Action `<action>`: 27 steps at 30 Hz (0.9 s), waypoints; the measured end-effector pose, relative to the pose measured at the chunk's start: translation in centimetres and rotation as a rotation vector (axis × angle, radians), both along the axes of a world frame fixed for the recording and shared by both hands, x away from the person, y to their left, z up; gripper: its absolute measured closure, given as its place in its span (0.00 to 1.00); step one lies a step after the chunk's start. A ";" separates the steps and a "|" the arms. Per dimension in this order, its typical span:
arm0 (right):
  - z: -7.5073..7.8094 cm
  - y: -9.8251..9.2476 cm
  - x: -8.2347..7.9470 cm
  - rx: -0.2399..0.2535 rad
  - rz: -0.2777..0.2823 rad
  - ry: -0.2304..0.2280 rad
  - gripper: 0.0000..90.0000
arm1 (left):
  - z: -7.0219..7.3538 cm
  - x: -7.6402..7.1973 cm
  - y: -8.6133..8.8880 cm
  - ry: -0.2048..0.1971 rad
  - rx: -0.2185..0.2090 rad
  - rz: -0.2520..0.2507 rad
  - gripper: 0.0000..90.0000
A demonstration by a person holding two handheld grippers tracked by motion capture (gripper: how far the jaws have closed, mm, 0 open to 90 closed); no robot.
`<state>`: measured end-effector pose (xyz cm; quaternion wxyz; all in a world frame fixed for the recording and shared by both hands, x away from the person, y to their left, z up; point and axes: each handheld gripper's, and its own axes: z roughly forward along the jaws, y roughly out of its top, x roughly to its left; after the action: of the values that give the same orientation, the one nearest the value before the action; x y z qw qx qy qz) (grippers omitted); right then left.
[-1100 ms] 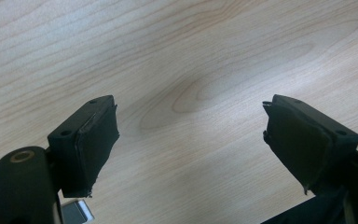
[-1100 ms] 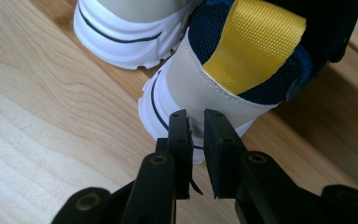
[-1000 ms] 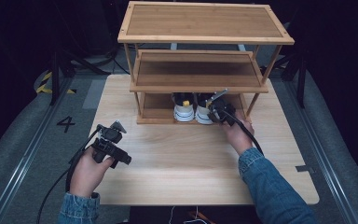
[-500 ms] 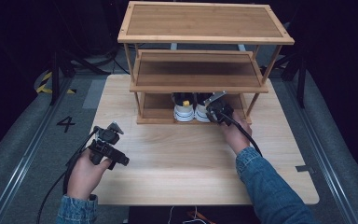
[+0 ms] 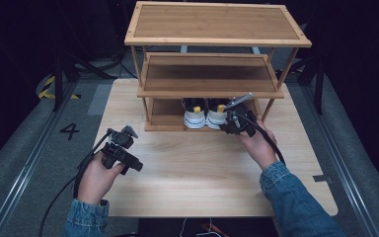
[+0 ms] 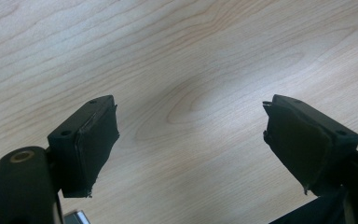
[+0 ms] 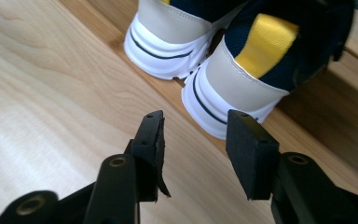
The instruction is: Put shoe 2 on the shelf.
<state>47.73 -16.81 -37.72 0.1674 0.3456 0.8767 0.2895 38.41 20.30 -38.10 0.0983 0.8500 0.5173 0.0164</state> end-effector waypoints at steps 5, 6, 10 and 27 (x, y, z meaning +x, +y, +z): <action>1.3 -1.8 -1.8 0.027 -0.002 0.002 0.61 | 0.0 -0.1 0.0 0.000 -0.003 0.006 0.19; 1.5 -2.2 -2.1 0.026 -0.001 -0.001 0.61 | 0.1 -0.1 0.1 -0.004 -0.001 0.002 0.19; 2.0 -4.0 -3.3 0.033 -0.003 -0.004 0.60 | 0.1 -0.1 0.0 -0.010 -0.013 -0.008 0.19; 2.2 -12.6 -5.5 0.063 -0.119 0.103 0.52 | 0.4 0.9 0.3 -0.070 0.003 0.018 0.19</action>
<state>42.27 -29.44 -35.53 0.1282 0.4169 0.8524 0.2884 39.27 20.58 -37.71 0.1151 0.8442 0.5213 0.0479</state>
